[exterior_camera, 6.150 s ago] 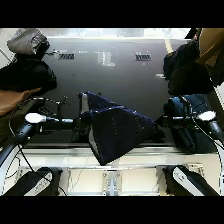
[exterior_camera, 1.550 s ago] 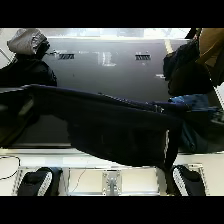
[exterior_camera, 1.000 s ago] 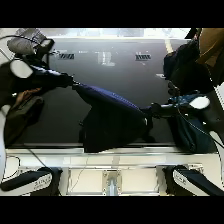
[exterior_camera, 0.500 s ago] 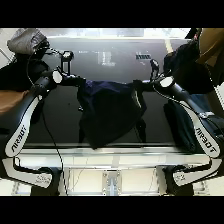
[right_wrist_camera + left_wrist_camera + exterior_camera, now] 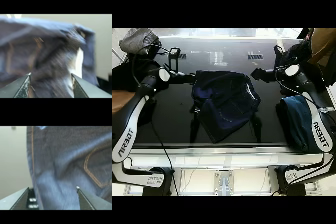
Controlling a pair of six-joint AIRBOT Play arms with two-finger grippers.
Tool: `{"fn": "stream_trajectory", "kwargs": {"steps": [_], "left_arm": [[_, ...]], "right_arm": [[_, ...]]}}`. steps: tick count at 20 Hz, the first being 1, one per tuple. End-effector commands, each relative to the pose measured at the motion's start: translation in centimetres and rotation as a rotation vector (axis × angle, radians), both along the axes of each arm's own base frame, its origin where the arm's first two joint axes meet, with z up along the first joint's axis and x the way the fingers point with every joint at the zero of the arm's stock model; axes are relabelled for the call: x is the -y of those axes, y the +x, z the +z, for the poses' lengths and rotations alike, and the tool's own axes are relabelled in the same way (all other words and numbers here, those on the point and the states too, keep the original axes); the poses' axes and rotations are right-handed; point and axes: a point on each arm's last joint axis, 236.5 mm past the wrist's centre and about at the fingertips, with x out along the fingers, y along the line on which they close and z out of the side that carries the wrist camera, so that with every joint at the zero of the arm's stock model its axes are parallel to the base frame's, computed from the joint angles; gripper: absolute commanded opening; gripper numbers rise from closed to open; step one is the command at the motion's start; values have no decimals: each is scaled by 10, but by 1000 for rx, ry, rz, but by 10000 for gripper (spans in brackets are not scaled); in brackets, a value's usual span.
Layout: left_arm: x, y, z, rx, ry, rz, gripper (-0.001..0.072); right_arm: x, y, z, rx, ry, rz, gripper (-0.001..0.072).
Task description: Fold the clothes and pants, and hang the long-sleeved shirts on hangers.
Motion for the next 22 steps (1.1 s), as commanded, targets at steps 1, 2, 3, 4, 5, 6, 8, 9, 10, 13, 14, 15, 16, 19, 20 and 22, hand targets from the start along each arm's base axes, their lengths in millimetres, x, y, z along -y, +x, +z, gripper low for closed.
{"fn": "stream_trajectory", "kwargs": {"steps": [1, 2, 3, 4, 5, 6, 8, 9, 10, 13, 14, 15, 16, 19, 20, 22], "left_arm": [[-31, -53, 5, -161, -42, 73, 691], [-38, -71, 1, -183, -59, 109, 671], [-41, -91, -5, -206, -81, 134, 663], [-40, -114, -14, -233, -113, 163, 663], [-35, -138, -24, -254, -159, 191, 663], [-27, -156, -28, -258, -215, 204, 663], [-14, -172, -24, -208, -357, 260, 663], [-12, -175, -21, -178, -408, 286, 663], [-13, -178, -20, -158, -417, 297, 663], [-15, -178, -22, -153, -415, 303, 663], [-16, -176, -22, -146, -414, 308, 663], [-16, -176, -23, -150, -414, 308, 663], [-16, -177, -23, -151, -414, 308, 663], [-12, -177, -22, -158, -435, 308, 663], [-12, -177, -22, -158, -434, 308, 663], [-12, -177, -24, -163, -434, 309, 663]], "right_arm": [[35, -58, -30, -223, -66, 162, 552], [34, -72, -38, -271, -65, 220, 552], [33, -80, -46, -299, -70, 265, 552], [33, -81, -54, -316, -70, 270, 552], [33, -77, -64, -324, -64, 260, 552], [35, -73, -74, -333, -62, 251, 552], [27, -70, -92, -357, -20, 257, 552], [20, -71, -98, -371, 8, 279, 552], [14, -71, -103, -374, 12, 309, 552], [-2, -63, -110, -370, 2, 373, 551], [-8, -57, -111, -358, -4, 387, 551], [-13, -50, -110, -344, -10, 398, 551], [-17, -44, -109, -331, -17, 407, 551], [-25, -30, -108, -318, -19, 425, 545], [-28, -33, -110, -340, -10, 440, 505], [-37, -43, -117, -389, -3, 494, 504]]}}
